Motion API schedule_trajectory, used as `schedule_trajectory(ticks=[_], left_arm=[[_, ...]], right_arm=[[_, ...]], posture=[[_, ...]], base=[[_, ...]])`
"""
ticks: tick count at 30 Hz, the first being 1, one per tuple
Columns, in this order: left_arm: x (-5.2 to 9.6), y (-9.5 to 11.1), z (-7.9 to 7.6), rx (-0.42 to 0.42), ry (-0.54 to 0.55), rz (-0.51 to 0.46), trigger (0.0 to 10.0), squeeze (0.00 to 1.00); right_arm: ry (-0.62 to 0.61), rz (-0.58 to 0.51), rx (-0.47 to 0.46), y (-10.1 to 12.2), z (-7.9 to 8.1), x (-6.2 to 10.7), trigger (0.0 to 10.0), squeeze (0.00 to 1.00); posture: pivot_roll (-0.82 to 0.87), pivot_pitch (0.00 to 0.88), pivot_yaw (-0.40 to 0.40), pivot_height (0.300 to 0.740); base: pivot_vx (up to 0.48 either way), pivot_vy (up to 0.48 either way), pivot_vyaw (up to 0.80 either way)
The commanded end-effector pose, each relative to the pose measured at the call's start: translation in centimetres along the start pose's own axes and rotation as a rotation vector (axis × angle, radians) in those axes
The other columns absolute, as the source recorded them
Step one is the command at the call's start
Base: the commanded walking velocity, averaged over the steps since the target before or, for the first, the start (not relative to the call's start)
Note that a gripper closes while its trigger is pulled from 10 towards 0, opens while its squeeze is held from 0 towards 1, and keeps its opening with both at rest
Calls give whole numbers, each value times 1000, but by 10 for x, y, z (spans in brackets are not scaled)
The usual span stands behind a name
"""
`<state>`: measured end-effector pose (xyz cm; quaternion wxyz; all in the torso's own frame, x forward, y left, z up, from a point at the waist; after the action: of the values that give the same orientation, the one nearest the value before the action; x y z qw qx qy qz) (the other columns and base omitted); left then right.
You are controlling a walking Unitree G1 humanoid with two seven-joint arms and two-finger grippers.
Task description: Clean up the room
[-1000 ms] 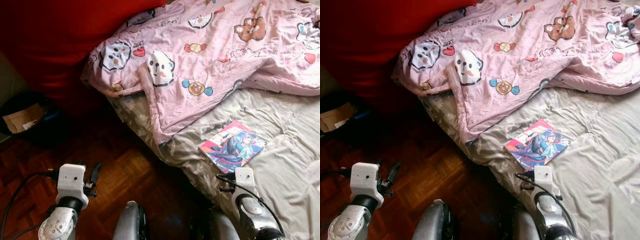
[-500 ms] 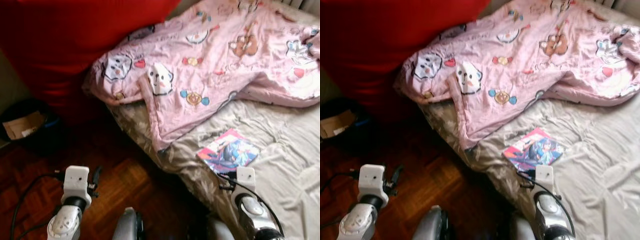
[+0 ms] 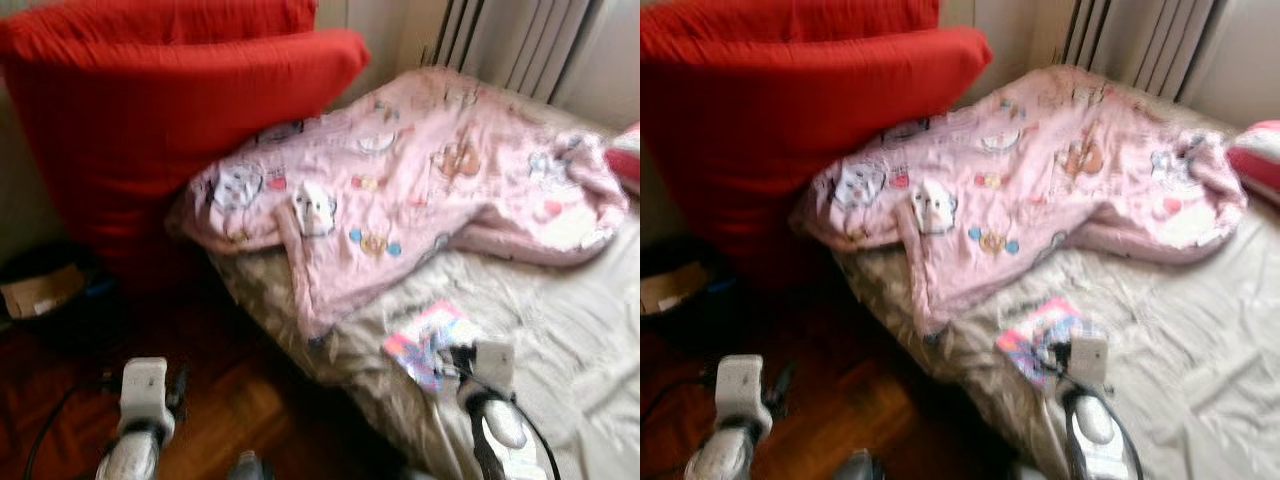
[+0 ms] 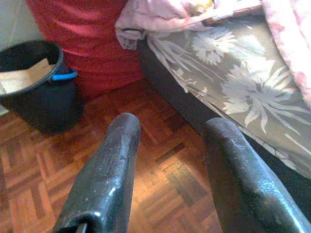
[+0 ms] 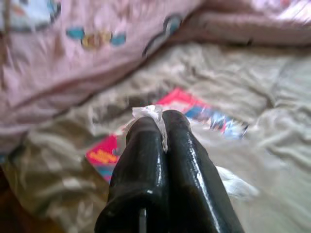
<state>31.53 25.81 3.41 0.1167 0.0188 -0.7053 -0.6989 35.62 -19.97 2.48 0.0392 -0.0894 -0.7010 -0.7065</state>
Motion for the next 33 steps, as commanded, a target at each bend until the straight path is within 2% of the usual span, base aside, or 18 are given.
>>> schedule_trajectory(ticks=[1, 5, 7, 8, 10, 14, 19, 24, 33], left_arm=[[3, -11, 3, 19, 19, 28, 10000, 0], [6, -25, 5, 29, 32, 73, 10000, 0], [8, -38, 8, 51, 48, 123, 10000, 0], [8, -38, 8, 51, 48, 123, 10000, 0], [10, -48, 7, 63, 53, 162, 10000, 0], [23, -73, 11, 65, 72, 256, 10000, 0], [29, -85, 14, 72, 88, 305, 10000, 0], [32, -94, 13, 73, 90, 346, 10000, 0], [46, -112, 15, 63, 100, 424, 10000, 0]], right_arm=[[-33, -20, -19, 2, -10, 2, 10000, 0], [-12, -8, -16, -1, -9, 3, 10000, 0], [-23, 38, -23, -11, -11, 5, 10000, 0], [-23, 38, -23, -11, -11, 5, 10000, 0], [-33, 107, -17, -26, -15, 9, 10000, 0], [-27, 173, -9, -42, -15, 15, 10000, 0], [-23, 221, -14, -54, -13, 21, 10000, 0], [-32, 293, -4, -72, -16, 30, 10000, 0], [-34, 356, -5, -89, -15, 42, 10000, 0]], posture=[[62, 75, -32, 632], [54, 46, -34, 636], [51, 36, -35, 656], [51, 36, -35, 656], [61, 25, -37, 676], [73, 9, -40, 706], [72, 0, -41, 740], [75, 0, -41, 740], [79, 0, -37, 740]], base=[[0, 0, 0], [0, 0, 0], [0, 0, 0], [0, 0, 0], [0, 0, 0], [0, 0, 0], [0, 0, 0], [0, 0, 0], [0, 0, 0]])
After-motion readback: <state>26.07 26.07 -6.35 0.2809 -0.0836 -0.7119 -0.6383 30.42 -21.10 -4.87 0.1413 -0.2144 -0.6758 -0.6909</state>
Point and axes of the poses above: a point about 5 cm out from each wrist's last joint towards the gripper, its own x axis pointing back from the gripper into the wrist, its own y axis along the axis of the wrist's last joint, z = x × y, the point moved 5 cm from there along -x, pointing out of the wrist towards the gripper, and after that the axes turned 6 degrees about x, right-handed, at the moved point
